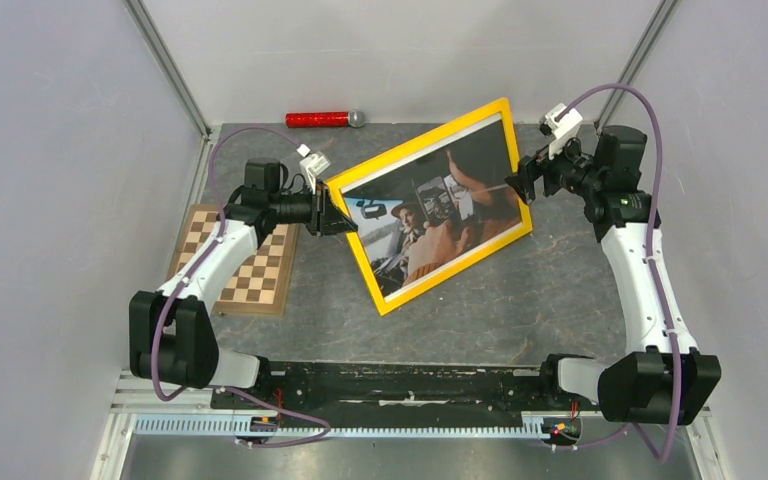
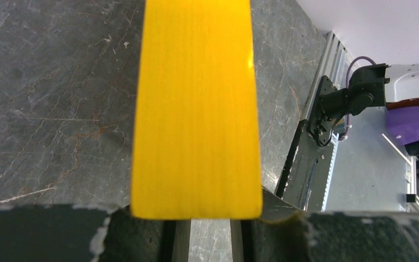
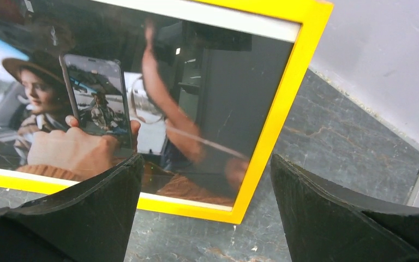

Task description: Put the photo into the frame

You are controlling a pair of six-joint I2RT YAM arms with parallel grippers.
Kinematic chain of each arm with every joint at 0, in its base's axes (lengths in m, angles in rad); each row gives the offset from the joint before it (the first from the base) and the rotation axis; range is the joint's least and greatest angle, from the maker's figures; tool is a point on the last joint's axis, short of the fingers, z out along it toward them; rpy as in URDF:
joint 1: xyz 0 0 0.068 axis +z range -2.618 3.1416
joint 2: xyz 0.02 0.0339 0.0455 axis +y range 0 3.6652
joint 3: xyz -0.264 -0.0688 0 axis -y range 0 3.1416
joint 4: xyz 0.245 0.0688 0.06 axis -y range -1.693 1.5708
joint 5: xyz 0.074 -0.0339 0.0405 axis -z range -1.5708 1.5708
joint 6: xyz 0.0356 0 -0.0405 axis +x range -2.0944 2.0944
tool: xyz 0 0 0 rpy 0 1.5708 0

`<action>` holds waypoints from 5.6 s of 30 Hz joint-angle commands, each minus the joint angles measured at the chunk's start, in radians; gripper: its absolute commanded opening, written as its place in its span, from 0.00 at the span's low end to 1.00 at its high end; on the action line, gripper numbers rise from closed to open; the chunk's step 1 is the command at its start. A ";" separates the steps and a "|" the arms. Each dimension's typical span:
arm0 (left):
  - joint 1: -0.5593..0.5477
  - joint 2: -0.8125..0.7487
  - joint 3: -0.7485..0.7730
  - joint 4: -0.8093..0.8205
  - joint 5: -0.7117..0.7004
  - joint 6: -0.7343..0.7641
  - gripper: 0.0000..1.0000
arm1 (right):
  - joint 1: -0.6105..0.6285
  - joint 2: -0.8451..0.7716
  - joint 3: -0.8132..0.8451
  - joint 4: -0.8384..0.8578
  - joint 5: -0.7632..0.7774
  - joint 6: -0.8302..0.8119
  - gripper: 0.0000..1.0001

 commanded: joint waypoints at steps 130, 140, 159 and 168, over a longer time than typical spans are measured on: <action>0.104 0.189 -0.134 0.110 -0.354 -0.292 0.72 | 0.002 0.112 -0.358 0.401 0.211 0.097 0.91; 0.090 0.064 -0.066 0.009 -0.380 -0.178 0.72 | 0.002 0.381 -0.194 0.442 0.208 0.087 0.81; 0.013 -0.034 -0.085 -0.018 -0.431 -0.066 0.72 | 0.003 0.690 -0.031 0.459 0.144 0.096 0.66; 0.013 -0.028 -0.092 -0.018 -0.411 -0.057 0.72 | 0.002 0.749 -0.007 0.455 0.151 0.081 0.54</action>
